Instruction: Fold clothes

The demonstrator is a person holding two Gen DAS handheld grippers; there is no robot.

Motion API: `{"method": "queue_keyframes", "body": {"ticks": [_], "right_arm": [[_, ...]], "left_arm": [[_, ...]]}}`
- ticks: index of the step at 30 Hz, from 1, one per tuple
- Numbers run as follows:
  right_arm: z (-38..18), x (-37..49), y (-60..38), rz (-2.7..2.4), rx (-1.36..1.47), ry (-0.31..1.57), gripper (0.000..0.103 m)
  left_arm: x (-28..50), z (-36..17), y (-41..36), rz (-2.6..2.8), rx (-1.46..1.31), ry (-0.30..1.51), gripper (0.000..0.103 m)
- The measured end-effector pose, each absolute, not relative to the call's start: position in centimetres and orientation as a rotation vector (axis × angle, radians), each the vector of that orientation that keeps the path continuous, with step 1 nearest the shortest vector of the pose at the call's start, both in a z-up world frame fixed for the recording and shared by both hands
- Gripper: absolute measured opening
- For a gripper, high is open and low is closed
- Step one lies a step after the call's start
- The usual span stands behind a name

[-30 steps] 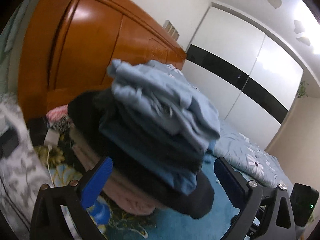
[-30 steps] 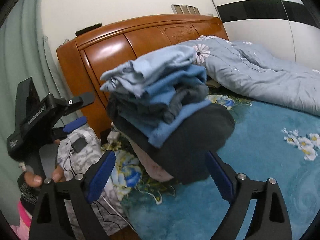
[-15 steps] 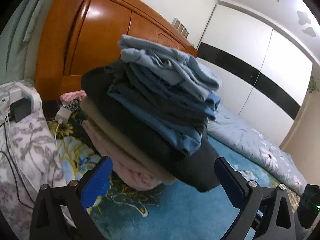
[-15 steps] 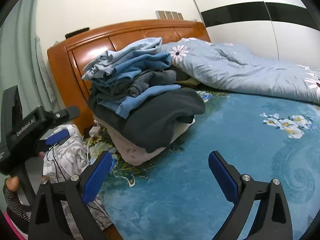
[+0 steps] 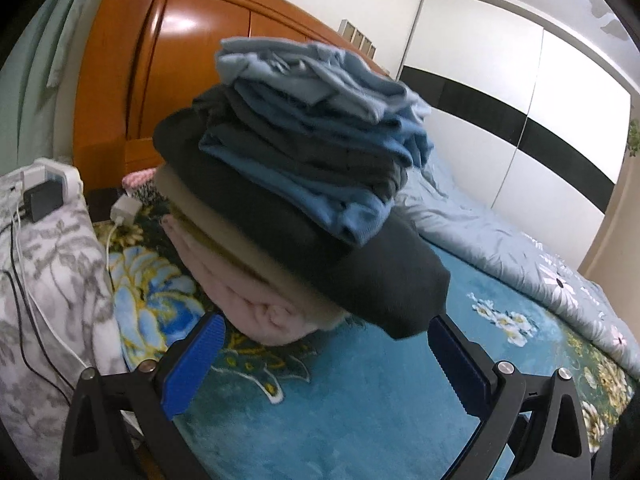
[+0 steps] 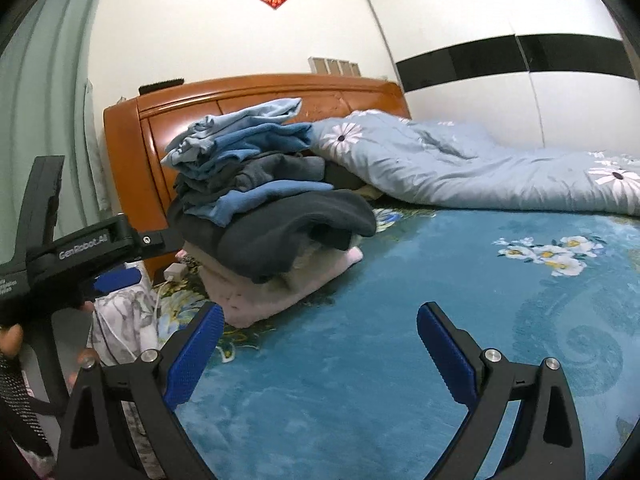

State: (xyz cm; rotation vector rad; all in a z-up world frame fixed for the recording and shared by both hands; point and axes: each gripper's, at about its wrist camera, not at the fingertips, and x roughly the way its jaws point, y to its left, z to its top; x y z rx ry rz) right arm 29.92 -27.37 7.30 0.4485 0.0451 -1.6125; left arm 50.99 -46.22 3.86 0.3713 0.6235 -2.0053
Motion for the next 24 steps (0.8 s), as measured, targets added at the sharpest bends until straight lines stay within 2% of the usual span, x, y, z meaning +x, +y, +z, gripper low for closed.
{"method": "queue_keyframes", "body": {"ticks": [5, 12, 19, 24], "right_arm": [[6.7, 30.0, -25.8, -1.628, 0.362, 0.043, 0.098], [5.9, 28.4, -24.8, -1.605, 0.414, -0.005, 0.098], [6.3, 27.5, -23.7, -1.608, 0.421, -0.059, 0.098], [6.9, 27.0, -22.8, -1.589, 0.409, -0.121, 0.098]], "left_arm": [[49.3, 2.5, -45.0, -1.959, 0.433, 0.546, 0.103], [46.7, 1.0, -42.8, -1.761, 0.543, 0.326, 0.103], [46.0, 1.8, -42.3, -1.864, 0.509, 0.421, 0.103], [45.2, 3.3, -41.5, -1.849, 0.476, 0.342, 0.103]]}}
